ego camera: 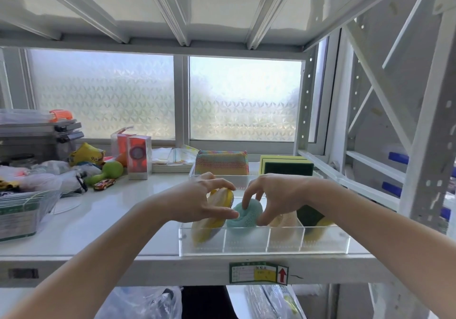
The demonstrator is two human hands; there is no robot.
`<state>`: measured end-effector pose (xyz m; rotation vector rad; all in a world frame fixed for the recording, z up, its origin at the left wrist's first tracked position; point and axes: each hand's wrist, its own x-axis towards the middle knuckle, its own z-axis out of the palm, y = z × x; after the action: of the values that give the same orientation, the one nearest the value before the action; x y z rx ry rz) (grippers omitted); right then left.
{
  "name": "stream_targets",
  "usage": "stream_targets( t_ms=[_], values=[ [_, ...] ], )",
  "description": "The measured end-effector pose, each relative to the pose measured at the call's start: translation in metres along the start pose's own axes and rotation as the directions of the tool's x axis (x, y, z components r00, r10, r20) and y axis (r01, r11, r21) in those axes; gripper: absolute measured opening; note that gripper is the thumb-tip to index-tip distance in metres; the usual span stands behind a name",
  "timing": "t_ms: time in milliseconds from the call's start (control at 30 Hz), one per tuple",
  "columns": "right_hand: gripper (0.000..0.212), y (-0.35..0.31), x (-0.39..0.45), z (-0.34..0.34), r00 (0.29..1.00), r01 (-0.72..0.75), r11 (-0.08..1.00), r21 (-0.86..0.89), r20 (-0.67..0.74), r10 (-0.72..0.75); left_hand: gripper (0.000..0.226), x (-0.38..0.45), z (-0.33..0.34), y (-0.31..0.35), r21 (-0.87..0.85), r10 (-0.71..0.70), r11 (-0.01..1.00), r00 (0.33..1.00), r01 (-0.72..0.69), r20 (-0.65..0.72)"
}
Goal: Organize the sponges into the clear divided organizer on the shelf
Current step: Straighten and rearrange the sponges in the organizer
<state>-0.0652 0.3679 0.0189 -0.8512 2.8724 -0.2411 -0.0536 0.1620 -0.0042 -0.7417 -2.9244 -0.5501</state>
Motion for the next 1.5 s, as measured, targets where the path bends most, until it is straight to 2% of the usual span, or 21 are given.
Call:
stream_targets(
  t_ms=[167,600,900,1133,1300,1500],
  values=[
    [0.026,0.001,-0.002,-0.005,1.000,0.010,1.000,-0.011,0.016,-0.010,0.064,-0.001,0.001,0.000,-0.020,-0.003,1.000,1.000,0.003,0.001],
    [0.030,-0.001,-0.002,-0.005,0.999,0.008,1.000,0.002,0.050,-0.008,0.064,0.000,0.002,0.001,0.001,-0.007,1.000,1.000,0.007,0.009],
    [0.034,-0.002,-0.007,-0.011,1.000,0.011,1.000,0.016,0.025,-0.011,0.083,-0.003,-0.001,0.006,-0.005,0.006,1.000,1.000,-0.006,-0.022],
    [0.037,-0.002,-0.008,-0.012,0.999,0.032,0.999,0.035,0.024,-0.033,0.063,0.002,0.000,0.012,0.035,0.074,0.997,0.994,-0.071,-0.079],
    [0.038,-0.002,-0.005,-0.005,1.000,0.020,1.000,0.015,0.014,-0.020,0.068,0.006,0.005,0.013,0.053,0.053,0.997,0.997,-0.051,-0.049],
    [0.043,-0.006,0.001,0.003,0.999,0.004,1.000,-0.006,0.042,-0.004,0.056,0.010,0.007,0.013,0.044,0.041,0.998,0.999,-0.040,-0.025]
  ],
)
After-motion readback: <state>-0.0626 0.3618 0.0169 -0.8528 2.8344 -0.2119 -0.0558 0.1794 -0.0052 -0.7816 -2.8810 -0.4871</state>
